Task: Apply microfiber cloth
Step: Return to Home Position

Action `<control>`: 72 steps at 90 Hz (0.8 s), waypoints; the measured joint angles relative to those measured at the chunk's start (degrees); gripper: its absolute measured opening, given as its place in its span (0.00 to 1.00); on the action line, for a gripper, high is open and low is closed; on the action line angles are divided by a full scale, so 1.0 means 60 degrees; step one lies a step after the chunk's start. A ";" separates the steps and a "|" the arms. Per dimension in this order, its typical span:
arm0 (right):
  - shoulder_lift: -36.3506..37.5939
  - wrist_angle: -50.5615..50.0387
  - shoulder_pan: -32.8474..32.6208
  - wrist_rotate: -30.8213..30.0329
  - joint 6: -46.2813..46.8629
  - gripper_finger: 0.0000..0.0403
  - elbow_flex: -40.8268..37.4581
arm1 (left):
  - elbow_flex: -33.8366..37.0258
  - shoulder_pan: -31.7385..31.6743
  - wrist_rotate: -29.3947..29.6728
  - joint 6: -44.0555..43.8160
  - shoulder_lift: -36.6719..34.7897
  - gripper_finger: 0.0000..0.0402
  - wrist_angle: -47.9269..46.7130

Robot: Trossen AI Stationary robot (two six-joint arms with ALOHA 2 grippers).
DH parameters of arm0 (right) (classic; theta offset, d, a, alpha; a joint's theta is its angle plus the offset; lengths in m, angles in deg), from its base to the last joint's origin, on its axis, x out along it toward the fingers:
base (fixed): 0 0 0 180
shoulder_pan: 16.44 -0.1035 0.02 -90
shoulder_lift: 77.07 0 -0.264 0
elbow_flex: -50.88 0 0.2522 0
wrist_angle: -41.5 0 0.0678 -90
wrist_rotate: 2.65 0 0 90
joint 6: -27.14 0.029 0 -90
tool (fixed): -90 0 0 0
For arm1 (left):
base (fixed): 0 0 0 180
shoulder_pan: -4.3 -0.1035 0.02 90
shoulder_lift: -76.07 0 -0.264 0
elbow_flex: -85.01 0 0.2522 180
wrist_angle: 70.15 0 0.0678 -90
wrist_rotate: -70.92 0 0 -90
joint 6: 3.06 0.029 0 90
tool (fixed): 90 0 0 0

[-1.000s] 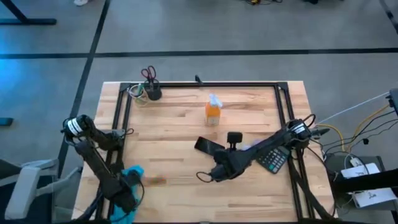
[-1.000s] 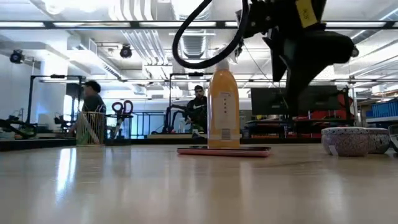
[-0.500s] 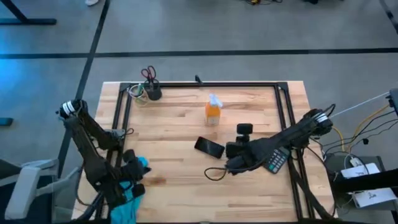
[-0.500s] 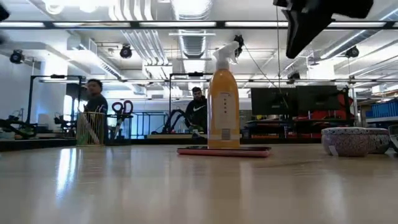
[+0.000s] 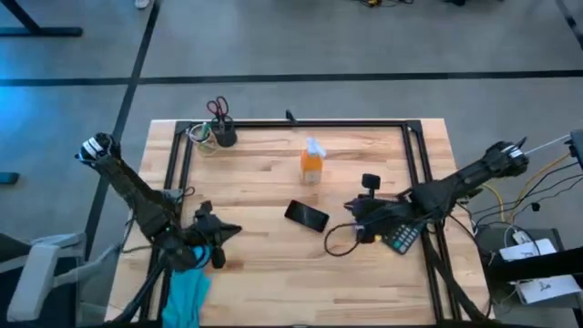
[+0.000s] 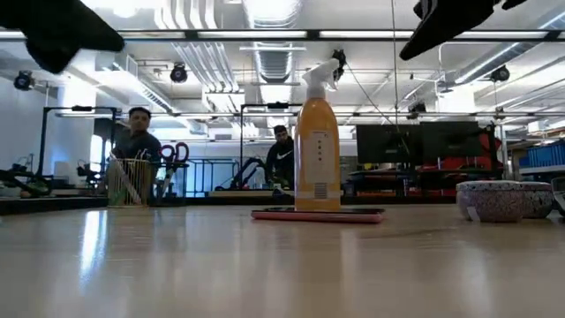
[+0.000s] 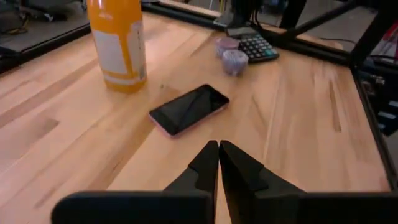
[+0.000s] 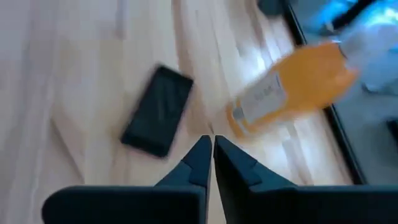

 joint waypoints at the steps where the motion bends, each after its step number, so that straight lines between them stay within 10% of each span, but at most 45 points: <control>1: 0.0080 0.0186 0.0005 0.0101 -0.0036 0.00 -0.0130 | 0.0091 -0.0087 -0.0092 0.0101 -0.0007 0.00 0.0197; 30: 0.1870 0.4628 0.0000 0.1048 -0.1118 0.01 -0.3063 | 0.2291 -0.2695 -0.2567 0.2750 -0.0096 0.00 0.4882; 72: 0.5503 0.5000 -0.0004 0.1162 -0.0414 0.01 -0.5370 | 0.4381 -0.4644 -0.4224 0.3732 -0.1645 0.00 0.6581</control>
